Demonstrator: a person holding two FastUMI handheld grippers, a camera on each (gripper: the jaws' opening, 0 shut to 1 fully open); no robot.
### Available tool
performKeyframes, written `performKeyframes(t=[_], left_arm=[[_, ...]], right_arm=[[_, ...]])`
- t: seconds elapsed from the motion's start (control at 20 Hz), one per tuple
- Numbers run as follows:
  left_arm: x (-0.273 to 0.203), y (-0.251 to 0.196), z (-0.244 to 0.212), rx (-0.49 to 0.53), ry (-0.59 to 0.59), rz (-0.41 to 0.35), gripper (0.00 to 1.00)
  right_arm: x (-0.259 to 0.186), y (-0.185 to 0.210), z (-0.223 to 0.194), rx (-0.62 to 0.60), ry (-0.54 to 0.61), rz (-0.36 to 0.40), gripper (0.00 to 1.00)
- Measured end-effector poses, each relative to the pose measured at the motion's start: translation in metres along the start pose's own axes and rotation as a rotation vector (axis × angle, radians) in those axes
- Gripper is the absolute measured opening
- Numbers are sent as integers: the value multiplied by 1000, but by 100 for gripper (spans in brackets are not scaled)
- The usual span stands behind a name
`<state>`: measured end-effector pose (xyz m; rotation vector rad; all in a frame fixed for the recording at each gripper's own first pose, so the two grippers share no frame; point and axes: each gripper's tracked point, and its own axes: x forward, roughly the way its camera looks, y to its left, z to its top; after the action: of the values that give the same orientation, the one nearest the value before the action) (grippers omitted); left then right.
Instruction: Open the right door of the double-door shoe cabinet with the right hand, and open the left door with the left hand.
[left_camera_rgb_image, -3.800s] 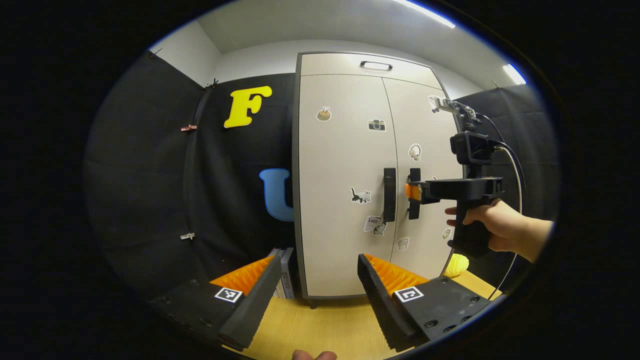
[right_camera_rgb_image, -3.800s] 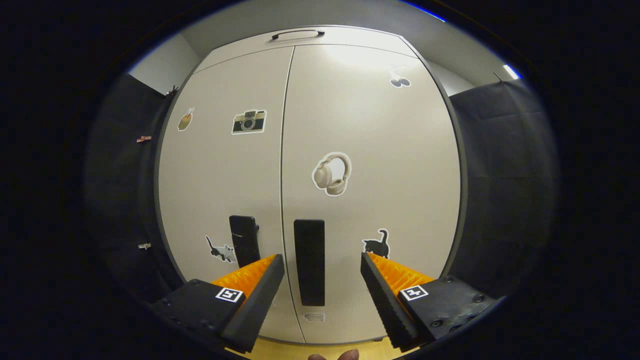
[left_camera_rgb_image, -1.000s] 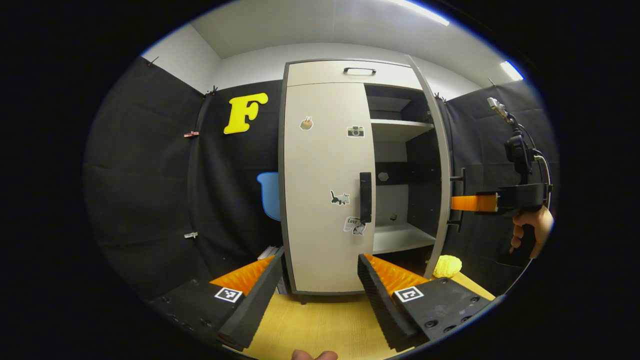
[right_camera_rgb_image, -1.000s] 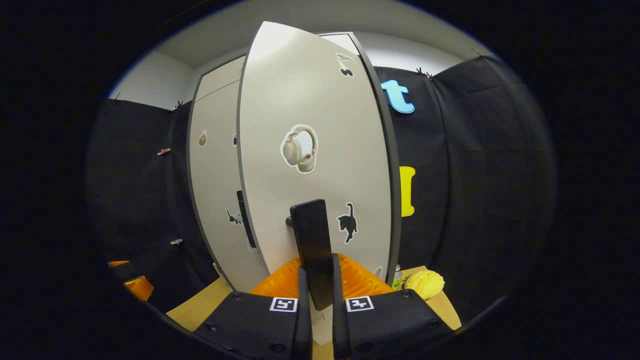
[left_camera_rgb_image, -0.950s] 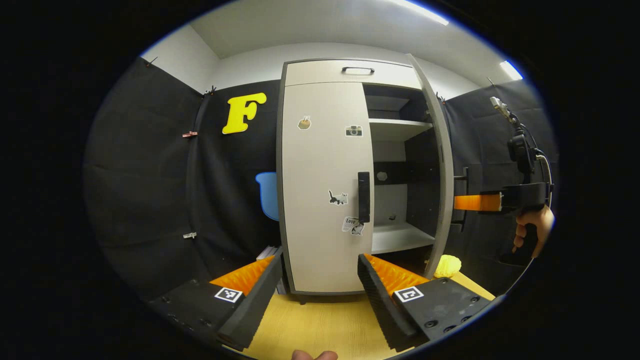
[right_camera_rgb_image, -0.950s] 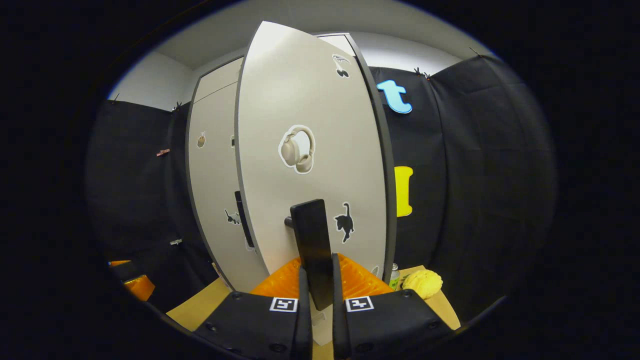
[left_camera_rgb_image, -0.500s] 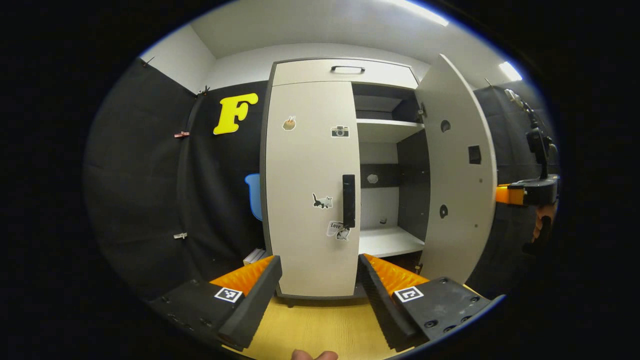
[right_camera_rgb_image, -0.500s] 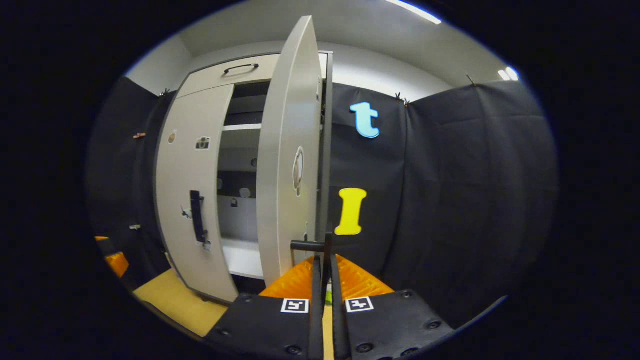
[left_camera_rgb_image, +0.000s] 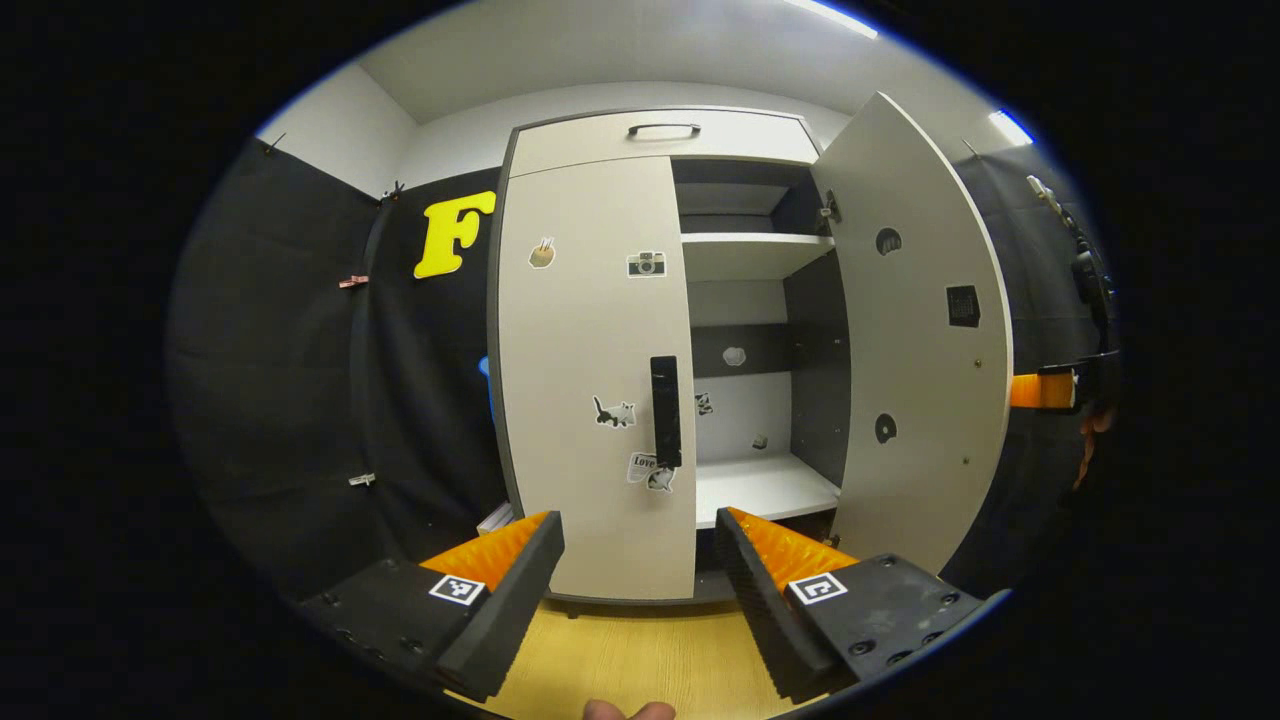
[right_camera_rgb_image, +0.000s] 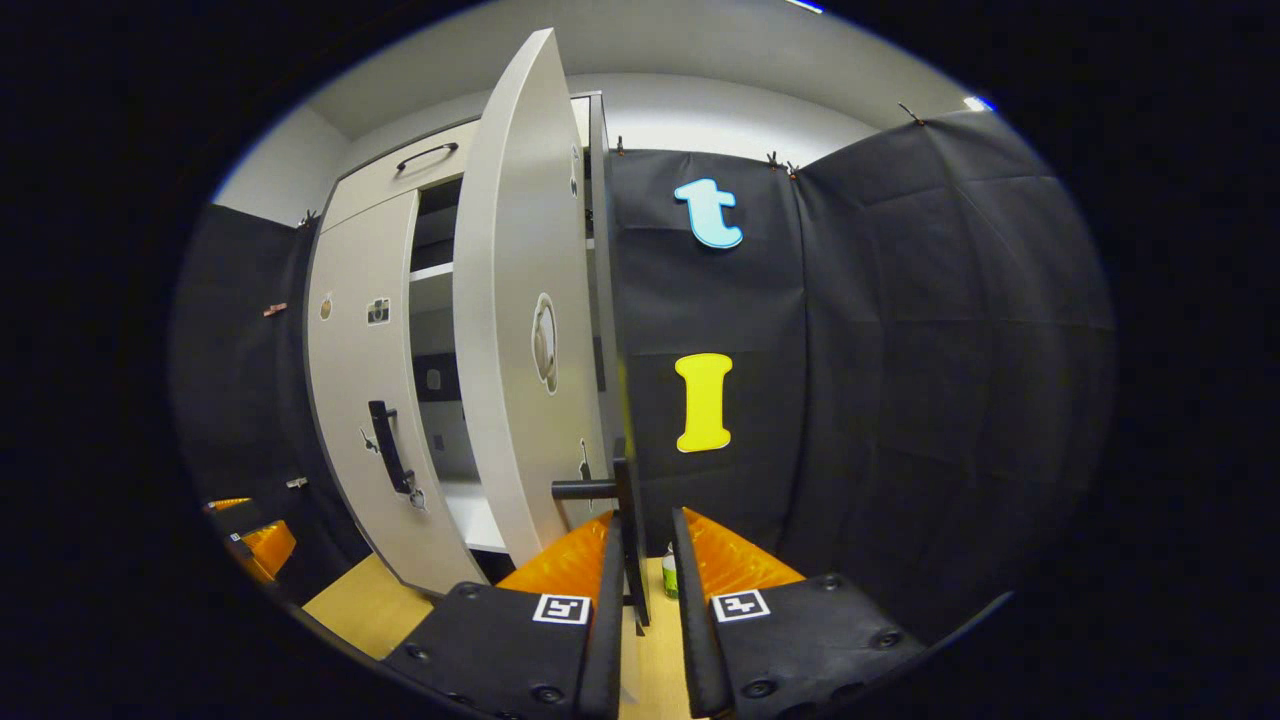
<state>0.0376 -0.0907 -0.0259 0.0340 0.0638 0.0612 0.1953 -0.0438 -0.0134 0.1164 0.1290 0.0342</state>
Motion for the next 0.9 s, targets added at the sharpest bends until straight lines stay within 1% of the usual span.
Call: performKeyframes(t=[0.05,0.25,0.4,0.45,0.5,0.55,0.6,0.65,0.7,0.75,0.8,0.85,0.9], left_arm=[[1,-3,2,3,-2,1,95],[8,-12,9,13,-14,-1,95],[14,-19,14,10,-21,-8,95],[16,-22,16,13,-24,-11,95],[18,-24,17,14,-30,-15,95],[22,-26,19,14,-34,-19,95],[23,-28,20,14,-37,-22,95],[26,-31,22,14,-40,-26,95],[29,-33,24,16,-41,-28,95],[32,-35,26,21,-43,-32,92],[35,-36,28,28,-47,-33,94],[39,-38,32,35,-54,-33,94],[44,-40,34,42,-59,-35,94]], right_arm=[[-2,2,1,-3,0,0,34],[-7,4,-1,0,11,26,36],[-13,-1,-2,-4,12,26,38],[-13,-2,-1,0,9,24,43],[-14,-3,1,3,3,24,39],[-16,-4,2,0,0,23,40],[-16,-5,2,-5,-2,20,45],[-17,-5,3,-8,-3,21,53],[-15,-5,2,-10,-4,18,54],[-17,-5,4,-12,-6,16,64],[-17,-8,5,-14,-12,7,68],[-18,-10,7,-16,-20,1,72],[-19,-12,9,-16,-28,-6,73]])
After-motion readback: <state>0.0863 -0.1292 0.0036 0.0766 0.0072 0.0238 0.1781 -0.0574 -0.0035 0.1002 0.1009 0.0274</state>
